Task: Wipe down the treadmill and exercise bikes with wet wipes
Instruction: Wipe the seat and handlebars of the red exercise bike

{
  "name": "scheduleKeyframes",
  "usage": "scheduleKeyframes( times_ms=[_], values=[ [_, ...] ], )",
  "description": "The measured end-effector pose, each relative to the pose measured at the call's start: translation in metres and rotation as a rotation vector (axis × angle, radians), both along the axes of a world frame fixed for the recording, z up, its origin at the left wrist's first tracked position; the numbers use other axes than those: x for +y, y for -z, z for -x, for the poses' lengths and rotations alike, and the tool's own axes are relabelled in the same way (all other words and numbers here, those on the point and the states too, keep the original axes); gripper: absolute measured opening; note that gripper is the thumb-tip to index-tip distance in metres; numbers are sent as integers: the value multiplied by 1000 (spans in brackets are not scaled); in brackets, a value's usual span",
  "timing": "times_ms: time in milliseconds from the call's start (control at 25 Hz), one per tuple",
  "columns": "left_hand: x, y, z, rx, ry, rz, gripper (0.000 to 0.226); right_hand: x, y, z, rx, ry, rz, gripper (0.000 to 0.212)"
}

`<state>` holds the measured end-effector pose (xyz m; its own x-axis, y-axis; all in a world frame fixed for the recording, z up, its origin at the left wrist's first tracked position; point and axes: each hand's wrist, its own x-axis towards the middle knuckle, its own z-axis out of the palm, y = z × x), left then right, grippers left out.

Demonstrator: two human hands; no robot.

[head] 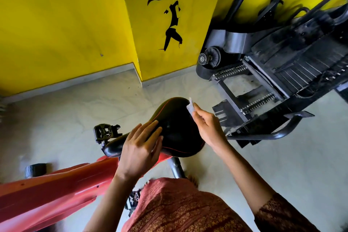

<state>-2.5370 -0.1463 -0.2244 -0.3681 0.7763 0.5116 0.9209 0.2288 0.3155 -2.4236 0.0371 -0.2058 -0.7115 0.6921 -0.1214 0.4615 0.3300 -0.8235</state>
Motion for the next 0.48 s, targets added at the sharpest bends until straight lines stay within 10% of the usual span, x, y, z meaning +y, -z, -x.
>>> scheduleKeyframes(
  times_ms=[160,480],
  values=[
    [3,-5,15,-1,-66,-13,23,-22,7,1,11,-243,-397,44],
    [-1,-8,22,-15,-73,-1,28,13,11,48,-57,-113,-282,31]
  ],
)
